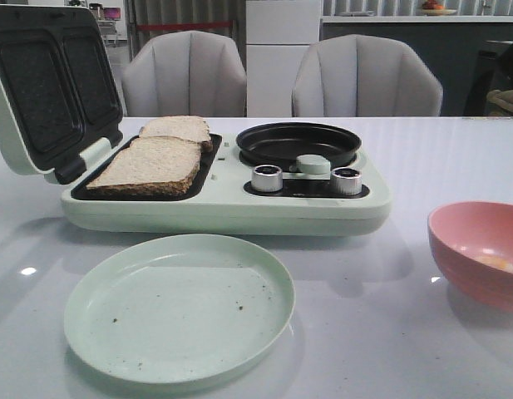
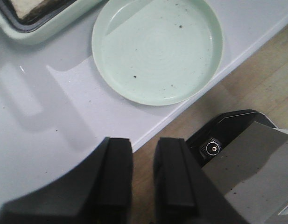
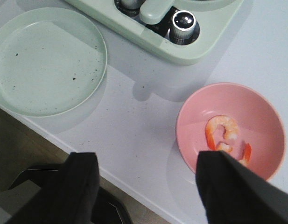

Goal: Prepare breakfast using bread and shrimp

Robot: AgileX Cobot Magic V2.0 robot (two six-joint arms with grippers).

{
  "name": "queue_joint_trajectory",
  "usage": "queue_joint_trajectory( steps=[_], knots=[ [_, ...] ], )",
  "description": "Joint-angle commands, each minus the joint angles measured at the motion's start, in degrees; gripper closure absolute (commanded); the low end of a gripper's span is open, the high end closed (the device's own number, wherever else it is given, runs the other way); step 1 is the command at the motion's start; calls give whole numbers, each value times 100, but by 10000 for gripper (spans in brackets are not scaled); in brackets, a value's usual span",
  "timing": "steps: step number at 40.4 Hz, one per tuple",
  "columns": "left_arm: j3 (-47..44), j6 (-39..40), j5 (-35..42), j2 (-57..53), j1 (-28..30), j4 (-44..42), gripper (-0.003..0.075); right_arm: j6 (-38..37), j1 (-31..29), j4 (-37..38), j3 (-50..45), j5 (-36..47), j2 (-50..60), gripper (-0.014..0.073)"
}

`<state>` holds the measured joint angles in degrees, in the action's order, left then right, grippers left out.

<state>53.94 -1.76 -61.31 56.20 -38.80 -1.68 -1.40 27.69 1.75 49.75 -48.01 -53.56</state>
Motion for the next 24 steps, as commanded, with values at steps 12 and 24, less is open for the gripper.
queue_joint_trajectory(
  steps=[12, 24],
  knots=[
    [206, 10, 242, 59, 2585, -35, 619, -1, -31, 12, 134, 358, 74, 46],
    [312, -1436, 604, 486, 4959, 1861, 619, -1, -31, 12, 134, 358, 74, 46]
  ],
)
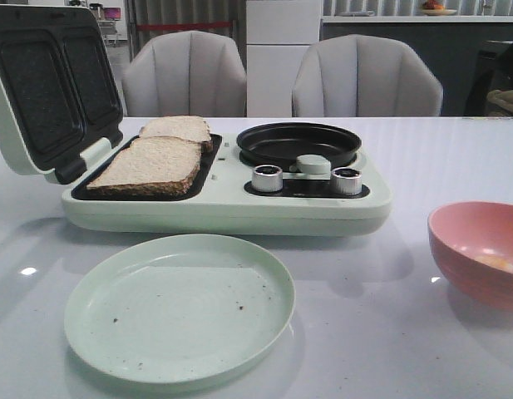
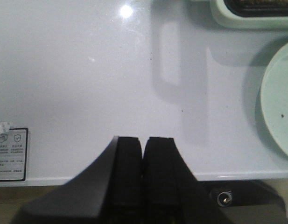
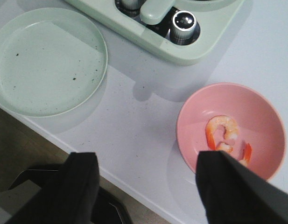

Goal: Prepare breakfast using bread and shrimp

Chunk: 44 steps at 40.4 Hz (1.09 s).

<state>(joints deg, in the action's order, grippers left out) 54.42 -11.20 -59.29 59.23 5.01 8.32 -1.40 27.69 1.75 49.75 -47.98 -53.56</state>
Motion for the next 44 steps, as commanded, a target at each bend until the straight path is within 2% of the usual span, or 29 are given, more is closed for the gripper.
queue_joint_trajectory(
  steps=[1, 5, 9, 22, 28, 32, 37, 44],
  knots=[
    [302, -633, 425, 239, 728, 1077, 619, -1, -31, 12, 134, 355, 74, 46],
    [574, -1211, 438, 769, 1286, 2160, 619, -1, -31, 12, 134, 355, 74, 46],
    [971, -1553, 481, 1324, 1599, 3058, 619, -1, -31, 12, 134, 355, 74, 46],
    [2517, -1739, 531, 3030, 1630, 4679, 619, -1, -31, 12, 134, 355, 74, 46],
    [3116, -1752, 619, 3551, 1408, 4838, 619, -1, -31, 12, 134, 355, 74, 46],
    [3349, -1842, 1030, 3804, 1216, 4687, 619, -1, -31, 12, 134, 355, 74, 46],
    [3423, -1842, 1638, 3972, 903, 4513, 619, -1, -31, 12, 134, 355, 74, 46],
    [3437, -1863, 1775, 4008, 500, 4513, 619, -1, -31, 12, 134, 360, 74, 46]
  ],
)
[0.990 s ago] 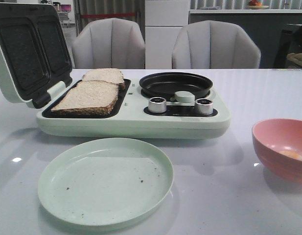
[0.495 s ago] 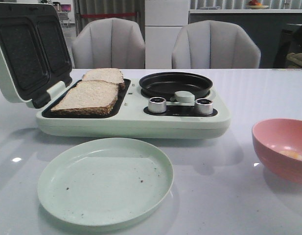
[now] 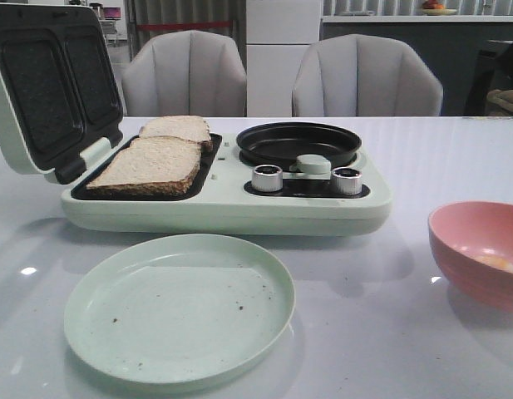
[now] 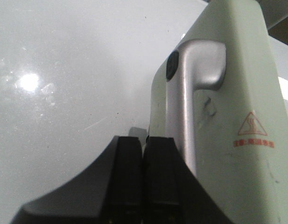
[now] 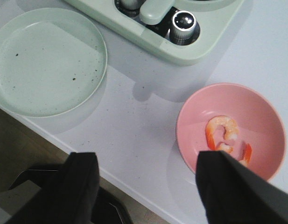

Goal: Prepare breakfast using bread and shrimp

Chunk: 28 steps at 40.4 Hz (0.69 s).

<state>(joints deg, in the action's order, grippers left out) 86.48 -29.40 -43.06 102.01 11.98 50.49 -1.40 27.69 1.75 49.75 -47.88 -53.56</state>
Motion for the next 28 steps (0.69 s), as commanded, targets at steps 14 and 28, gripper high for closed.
queue_joint_trajectory(
  steps=[14, 28],
  knots=[
    [245, -53, -422, -281, -656, 386, 619, -1, -31, 12, 134, 351, 74, 46],
    [147, -180, -273, -992, -1424, -530, 619, -1, -31, 12, 134, 351, 74, 46]
  ],
)
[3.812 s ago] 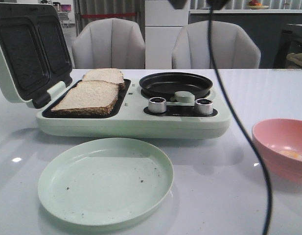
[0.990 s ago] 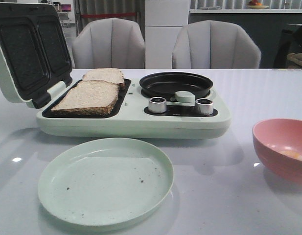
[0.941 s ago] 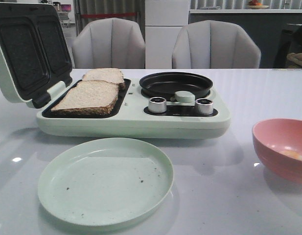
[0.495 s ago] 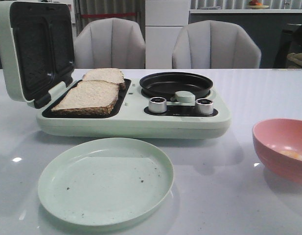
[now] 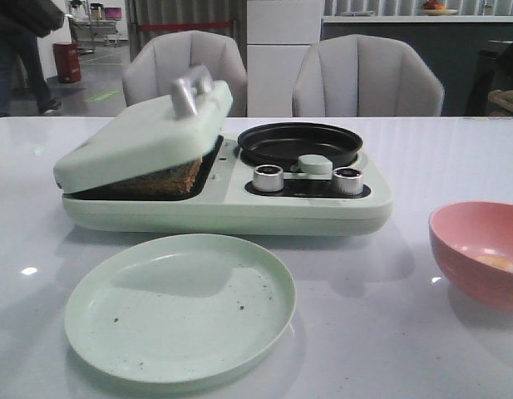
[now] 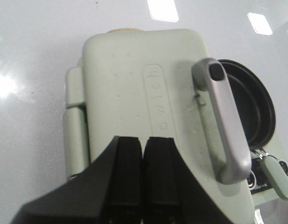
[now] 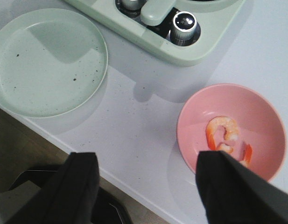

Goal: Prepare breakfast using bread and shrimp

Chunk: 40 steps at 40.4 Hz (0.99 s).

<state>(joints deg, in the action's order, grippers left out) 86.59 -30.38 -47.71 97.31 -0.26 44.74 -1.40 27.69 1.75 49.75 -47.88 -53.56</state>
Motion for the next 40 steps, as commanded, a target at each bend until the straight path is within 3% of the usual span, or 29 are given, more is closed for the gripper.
queue_joint_trajectory(
  steps=[1, 24, 34, 40],
  knots=[
    [83, -93, 236, -607, -305, -85, 619, -1, -31, 12, 134, 351, 74, 46],
    [-2241, 0, 787, -2943, -2071, -1865, 619, -1, -31, 12, 134, 351, 74, 46],
    [-3024, 1957, 596, -4096, -2220, -3927, 617, -1, -31, 12, 134, 351, 74, 46],
    [-3292, 2026, 501, -4762, -2220, -4057, 621, -1, -31, 12, 134, 351, 74, 46]
  ],
)
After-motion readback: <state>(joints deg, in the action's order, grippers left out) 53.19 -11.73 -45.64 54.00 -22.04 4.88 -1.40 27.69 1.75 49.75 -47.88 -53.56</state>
